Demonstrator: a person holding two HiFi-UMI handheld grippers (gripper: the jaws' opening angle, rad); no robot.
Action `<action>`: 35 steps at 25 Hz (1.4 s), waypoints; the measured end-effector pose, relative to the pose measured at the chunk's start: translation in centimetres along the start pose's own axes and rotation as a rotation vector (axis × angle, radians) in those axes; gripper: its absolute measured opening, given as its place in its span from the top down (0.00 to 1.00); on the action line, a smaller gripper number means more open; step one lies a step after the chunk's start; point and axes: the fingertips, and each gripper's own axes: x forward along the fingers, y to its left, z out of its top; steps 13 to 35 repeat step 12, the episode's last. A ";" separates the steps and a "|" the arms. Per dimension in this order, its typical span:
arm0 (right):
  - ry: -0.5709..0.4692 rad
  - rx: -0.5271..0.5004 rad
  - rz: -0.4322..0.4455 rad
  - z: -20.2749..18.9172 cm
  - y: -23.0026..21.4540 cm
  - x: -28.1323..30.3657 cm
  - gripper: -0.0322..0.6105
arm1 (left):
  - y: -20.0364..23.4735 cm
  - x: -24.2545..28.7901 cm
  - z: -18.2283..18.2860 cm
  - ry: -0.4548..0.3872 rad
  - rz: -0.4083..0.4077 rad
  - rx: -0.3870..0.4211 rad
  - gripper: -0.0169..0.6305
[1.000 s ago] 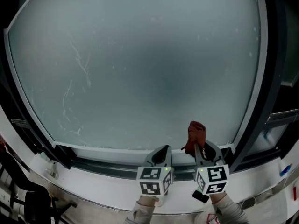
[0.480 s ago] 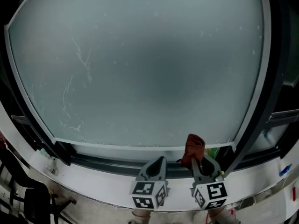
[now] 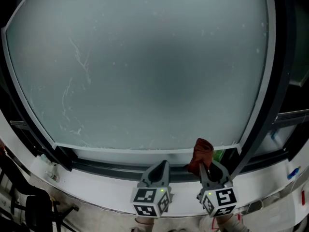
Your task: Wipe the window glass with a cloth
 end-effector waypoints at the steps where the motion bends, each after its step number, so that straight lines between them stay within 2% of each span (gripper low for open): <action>1: -0.001 0.003 0.000 0.0 0.0 -0.1 0.88 | -0.3 0.0 0.1 0.001 -0.004 0.002 0.97; 7: -0.006 0.001 -0.005 0.3 -0.3 -0.6 0.87 | -1.1 -0.2 0.1 0.004 -0.022 -0.016 0.97; 35: -0.007 -0.001 -0.007 0.5 -0.4 -1.0 0.88 | -1.2 -0.5 0.3 -0.001 -0.021 0.004 0.97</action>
